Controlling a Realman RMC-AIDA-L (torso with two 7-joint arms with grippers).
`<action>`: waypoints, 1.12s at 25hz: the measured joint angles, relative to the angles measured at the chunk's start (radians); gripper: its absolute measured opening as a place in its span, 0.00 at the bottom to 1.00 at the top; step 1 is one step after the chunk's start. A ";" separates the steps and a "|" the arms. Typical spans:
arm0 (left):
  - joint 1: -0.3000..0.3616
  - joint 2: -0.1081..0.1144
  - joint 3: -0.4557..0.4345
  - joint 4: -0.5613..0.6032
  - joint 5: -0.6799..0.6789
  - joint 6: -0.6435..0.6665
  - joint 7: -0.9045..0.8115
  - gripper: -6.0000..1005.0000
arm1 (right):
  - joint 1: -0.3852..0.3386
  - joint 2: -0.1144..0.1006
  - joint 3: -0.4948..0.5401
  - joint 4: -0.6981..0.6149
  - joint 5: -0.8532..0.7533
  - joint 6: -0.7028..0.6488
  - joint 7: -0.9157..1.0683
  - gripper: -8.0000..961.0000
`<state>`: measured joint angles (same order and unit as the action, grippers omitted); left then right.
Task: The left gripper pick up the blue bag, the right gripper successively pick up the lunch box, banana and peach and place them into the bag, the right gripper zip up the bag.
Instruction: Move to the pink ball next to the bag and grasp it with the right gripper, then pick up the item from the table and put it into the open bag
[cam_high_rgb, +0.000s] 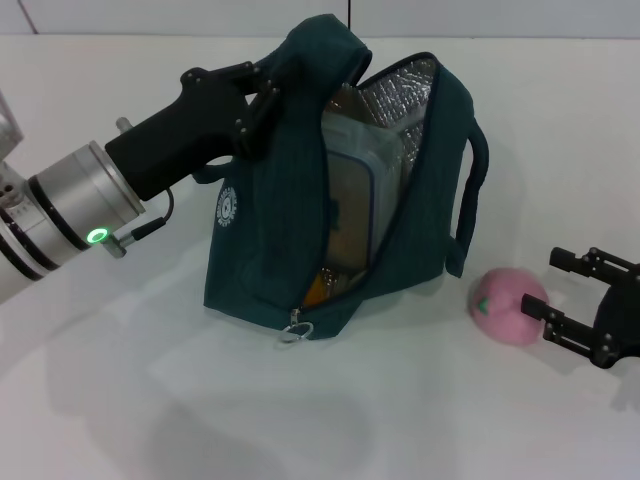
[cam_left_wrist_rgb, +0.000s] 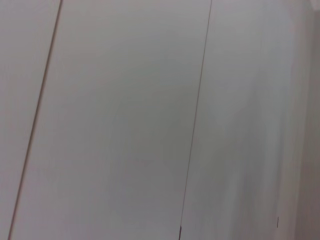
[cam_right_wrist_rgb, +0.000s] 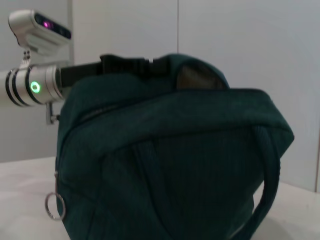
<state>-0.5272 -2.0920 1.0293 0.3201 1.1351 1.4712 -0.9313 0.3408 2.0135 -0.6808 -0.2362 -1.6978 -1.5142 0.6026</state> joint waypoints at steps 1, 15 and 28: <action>-0.002 0.000 0.000 0.000 0.000 0.000 0.000 0.05 | 0.004 0.000 -0.004 0.001 0.000 0.012 0.005 0.57; -0.021 0.000 0.002 -0.003 0.000 -0.022 0.000 0.05 | 0.062 0.002 -0.059 0.053 -0.003 0.100 0.036 0.50; -0.022 0.000 0.002 -0.003 0.000 -0.023 0.000 0.05 | 0.042 -0.007 -0.046 0.040 0.039 0.021 0.043 0.25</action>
<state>-0.5488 -2.0923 1.0309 0.3175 1.1352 1.4479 -0.9311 0.3823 2.0066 -0.7266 -0.1963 -1.6583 -1.4934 0.6461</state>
